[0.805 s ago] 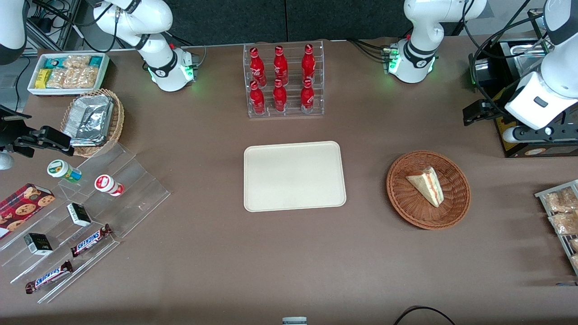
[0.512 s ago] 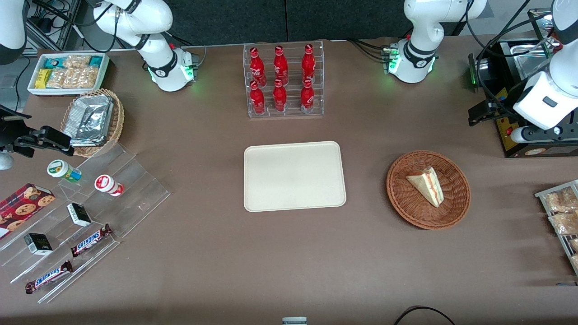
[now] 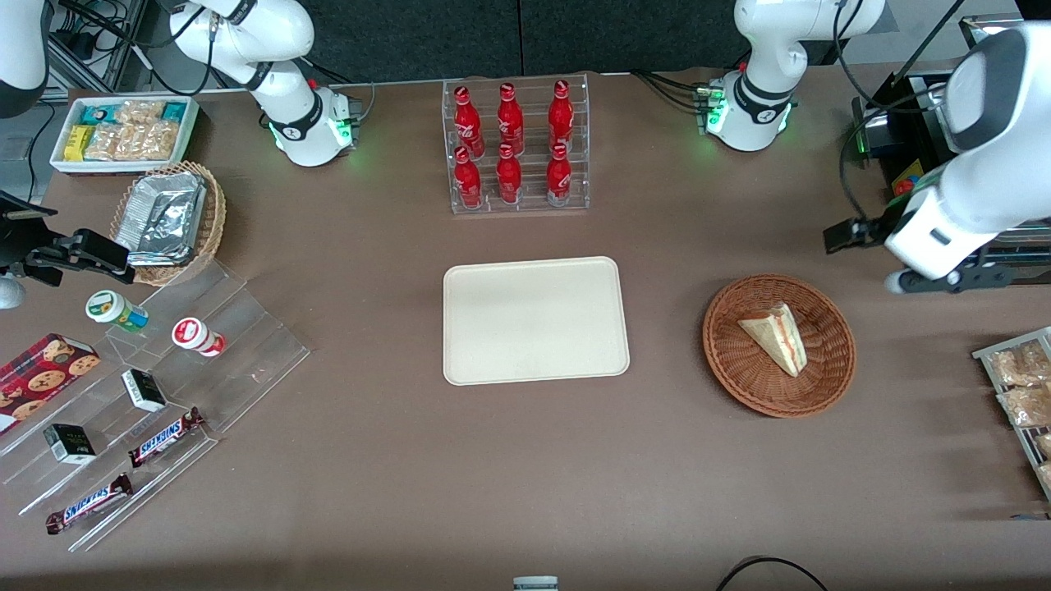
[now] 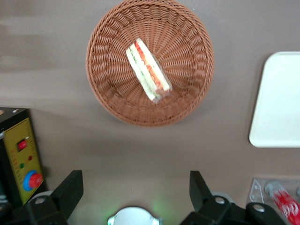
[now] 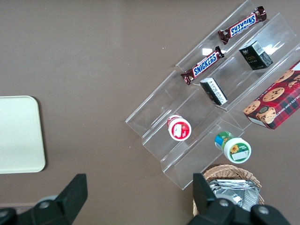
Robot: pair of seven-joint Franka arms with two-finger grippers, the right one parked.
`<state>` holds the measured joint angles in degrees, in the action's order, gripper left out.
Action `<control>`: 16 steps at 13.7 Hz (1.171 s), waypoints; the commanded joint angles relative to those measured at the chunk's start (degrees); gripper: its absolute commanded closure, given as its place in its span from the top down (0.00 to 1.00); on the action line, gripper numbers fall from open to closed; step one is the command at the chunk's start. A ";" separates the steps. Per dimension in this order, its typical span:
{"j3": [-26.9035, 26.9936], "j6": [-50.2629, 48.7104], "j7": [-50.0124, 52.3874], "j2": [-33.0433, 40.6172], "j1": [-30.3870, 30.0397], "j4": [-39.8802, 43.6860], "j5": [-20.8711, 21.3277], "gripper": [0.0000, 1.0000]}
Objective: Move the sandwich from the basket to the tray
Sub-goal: 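Move the left gripper over the wicker basket and lower onto the sandwich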
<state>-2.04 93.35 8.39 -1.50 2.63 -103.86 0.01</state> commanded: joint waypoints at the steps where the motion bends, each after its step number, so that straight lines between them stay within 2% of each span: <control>1: 0.38 9.88 5.65 0.45 0.98 -7.30 0.78 1.00; 3: 0.37 15.08 10.04 -1.13 1.06 -9.34 0.78 1.00; 6: 0.37 20.00 23.73 -4.47 1.76 -9.70 0.87 1.00; 9: 0.29 28.79 30.26 -6.41 2.38 -14.43 0.87 1.00; 16: 0.37 42.87 31.33 -9.66 2.38 -23.41 0.87 1.00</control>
<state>-2.11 133.62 38.13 -10.80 4.41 -125.64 0.01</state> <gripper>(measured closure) 0.000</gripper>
